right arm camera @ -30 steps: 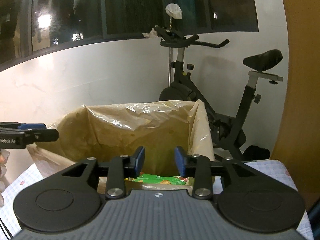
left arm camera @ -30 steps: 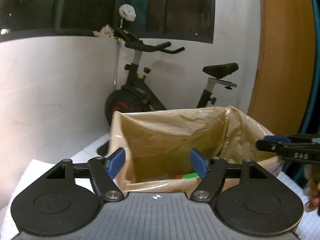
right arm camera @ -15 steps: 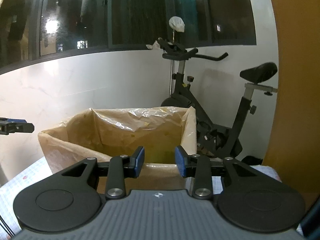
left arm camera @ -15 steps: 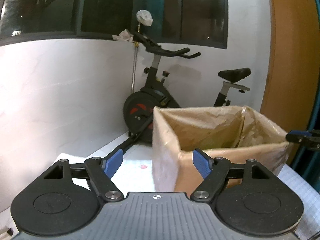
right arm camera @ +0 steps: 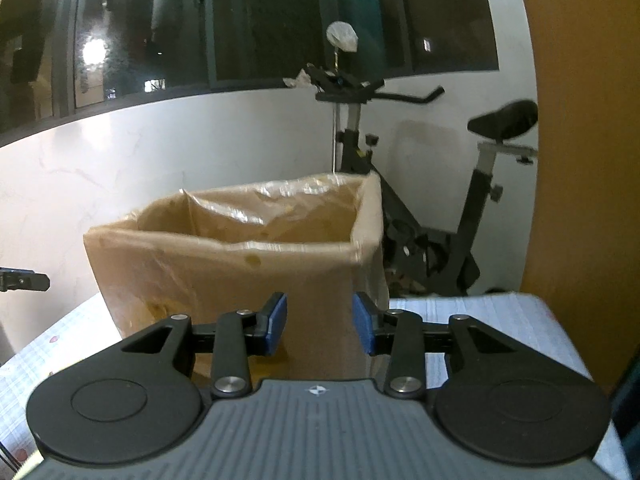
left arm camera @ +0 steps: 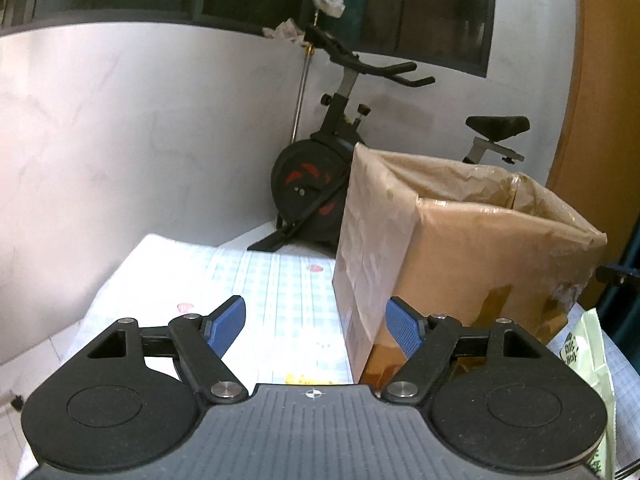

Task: Organize snacks
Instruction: 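Lower both tools to the pile and grasp the yellow chip bag with left tool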

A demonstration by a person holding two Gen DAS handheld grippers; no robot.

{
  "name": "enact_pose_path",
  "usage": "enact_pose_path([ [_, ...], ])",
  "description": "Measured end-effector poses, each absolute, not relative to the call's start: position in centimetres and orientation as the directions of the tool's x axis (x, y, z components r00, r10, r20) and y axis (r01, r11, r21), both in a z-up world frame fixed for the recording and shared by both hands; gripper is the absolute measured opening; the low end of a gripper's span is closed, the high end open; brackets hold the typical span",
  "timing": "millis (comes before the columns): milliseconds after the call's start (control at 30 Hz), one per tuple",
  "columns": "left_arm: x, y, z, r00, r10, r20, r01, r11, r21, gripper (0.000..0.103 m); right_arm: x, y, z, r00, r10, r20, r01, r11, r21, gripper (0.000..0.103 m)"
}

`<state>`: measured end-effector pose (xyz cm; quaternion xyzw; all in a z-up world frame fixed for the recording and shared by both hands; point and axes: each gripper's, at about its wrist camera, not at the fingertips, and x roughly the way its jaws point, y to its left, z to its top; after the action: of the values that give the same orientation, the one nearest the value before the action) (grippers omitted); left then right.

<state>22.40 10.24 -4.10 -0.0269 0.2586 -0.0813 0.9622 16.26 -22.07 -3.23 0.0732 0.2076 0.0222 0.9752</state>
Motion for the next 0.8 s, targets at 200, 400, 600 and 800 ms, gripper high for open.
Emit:
enact_pose_path([
  [200,22.2,10.1,-5.5,0.836,-0.17,-0.521,0.126,0.985,-0.12,0.079,15.7,-22.0,-5.8,0.889,0.069,-0.453,0.007,0.987,0.163,0.04],
  [400,22.3,9.7,-6.6,0.82,-0.173,-0.545,0.123,0.984,-0.127,0.079,15.0,-22.3,-8.2,0.865,0.067,-0.498,0.033,0.981,0.189,0.04],
  [600,22.2,9.4,-7.3,0.812,-0.181,-0.554,0.123,0.982,-0.142,0.079,14.2,-22.7,-10.0,0.848,0.062,-0.527,0.06,0.976,0.212,0.04],
  [800,22.0,9.1,-7.6,0.803,-0.219,-0.555,0.153,0.975,-0.163,0.082,13.8,-22.9,-11.0,0.837,0.07,-0.542,0.073,0.969,0.237,0.04],
])
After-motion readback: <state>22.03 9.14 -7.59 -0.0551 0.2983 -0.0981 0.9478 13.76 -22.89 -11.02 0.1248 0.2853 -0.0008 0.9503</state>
